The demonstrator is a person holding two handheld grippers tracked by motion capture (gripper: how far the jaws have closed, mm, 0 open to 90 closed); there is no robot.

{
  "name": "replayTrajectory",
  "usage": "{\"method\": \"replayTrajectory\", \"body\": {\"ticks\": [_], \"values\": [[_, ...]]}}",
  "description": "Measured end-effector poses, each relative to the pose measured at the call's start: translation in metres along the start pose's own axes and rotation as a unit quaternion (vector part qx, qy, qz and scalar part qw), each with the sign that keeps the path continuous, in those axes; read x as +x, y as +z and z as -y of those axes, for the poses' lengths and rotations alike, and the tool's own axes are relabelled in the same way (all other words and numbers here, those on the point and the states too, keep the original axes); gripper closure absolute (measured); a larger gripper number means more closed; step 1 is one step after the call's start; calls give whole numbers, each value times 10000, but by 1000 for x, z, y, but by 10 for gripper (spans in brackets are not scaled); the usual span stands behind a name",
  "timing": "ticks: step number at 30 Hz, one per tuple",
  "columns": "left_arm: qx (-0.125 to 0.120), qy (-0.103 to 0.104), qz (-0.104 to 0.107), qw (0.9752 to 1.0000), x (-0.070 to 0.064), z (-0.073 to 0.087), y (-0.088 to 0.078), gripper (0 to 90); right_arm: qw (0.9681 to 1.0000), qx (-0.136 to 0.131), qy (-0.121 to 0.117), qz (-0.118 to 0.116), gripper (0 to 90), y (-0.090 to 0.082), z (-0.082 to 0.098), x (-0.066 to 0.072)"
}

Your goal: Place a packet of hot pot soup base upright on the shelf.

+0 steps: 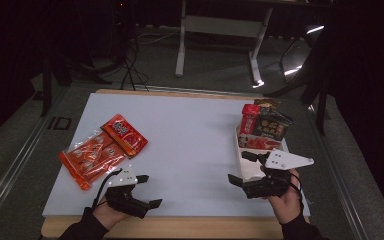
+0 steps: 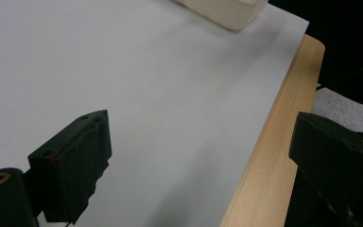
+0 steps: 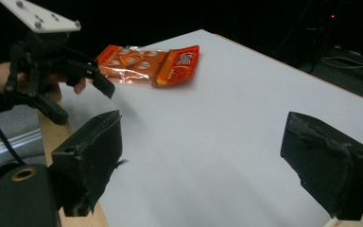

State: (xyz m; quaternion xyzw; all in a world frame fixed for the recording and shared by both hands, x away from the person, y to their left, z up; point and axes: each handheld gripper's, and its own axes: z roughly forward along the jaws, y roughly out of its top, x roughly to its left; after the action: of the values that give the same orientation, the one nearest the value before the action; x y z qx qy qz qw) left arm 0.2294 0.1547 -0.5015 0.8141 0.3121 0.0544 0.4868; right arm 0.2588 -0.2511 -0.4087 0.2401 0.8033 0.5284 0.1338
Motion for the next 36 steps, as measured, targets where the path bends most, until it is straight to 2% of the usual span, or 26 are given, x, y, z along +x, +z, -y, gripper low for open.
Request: {"method": "replayTrajectory", "body": {"ticks": [2,8,15,17,18,21,23,24,25,26,27,28,29,31,32,33,34,36], "values": [[13,5,-58,10000,2,-1,-5,72,10000,40,36,-32,136,0,1,2],[-18,53,-314,9995,10,-5,-26,73,9997,-187,126,-16,129,-1,7,7],[-153,-34,-758,9970,28,-2,-53,174,9996,-212,152,-56,121,-3,9,10],[-196,-61,-997,9948,34,1,-62,221,9997,-177,167,-9,121,-3,11,10],[-207,-87,-1040,9943,38,2,-66,268,9997,-167,202,-22,122,-3,12,10],[-291,-203,-1307,9908,47,6,-78,360,9997,-131,207,-18,122,-3,14,10],[-222,-216,-1586,9869,54,9,-85,400,9997,-127,214,-35,123,-3,14,11],[-187,-226,-1652,9858,57,11,-89,434,9997,-121,207,-39,123,-2,14,11],[-160,-253,-1789,9834,61,12,-92,446,9997,-115,209,-80,123,-2,14,12],[-131,-300,-1858,9820,65,13,-96,461,9997,-116,187,-76,123,-1,13,13],[-131,-300,-1858,9820,65,13,-96,505,9997,-116,187,-76,123,-1,13,13],[-154,-385,-2080,9773,73,15,-105,505,9998,-113,171,-54,123,-1,13,14],[-155,-429,-2115,9763,77,15,-109,558,9997,-126,187,-102,123,0,13,14],[-158,-484,-2306,9717,84,17,-116,624,9998,-104,153,-101,123,1,13,15],[-171,-549,-2334,9707,89,18,-118,662,9998,-94,164,-117,123,1,13,15],[-174,-562,-2453,9676,92,19,-120,694,9997,-85,171,-130,123,2,13,15],[-157,-613,-2606,9634,96,20,-122,726,9998,-78,160,-133,123,3,13,15],[-174,-717,-2646,9615,103,21,-125,787,9997,-67,154,-160,123,3,13,16]]}}
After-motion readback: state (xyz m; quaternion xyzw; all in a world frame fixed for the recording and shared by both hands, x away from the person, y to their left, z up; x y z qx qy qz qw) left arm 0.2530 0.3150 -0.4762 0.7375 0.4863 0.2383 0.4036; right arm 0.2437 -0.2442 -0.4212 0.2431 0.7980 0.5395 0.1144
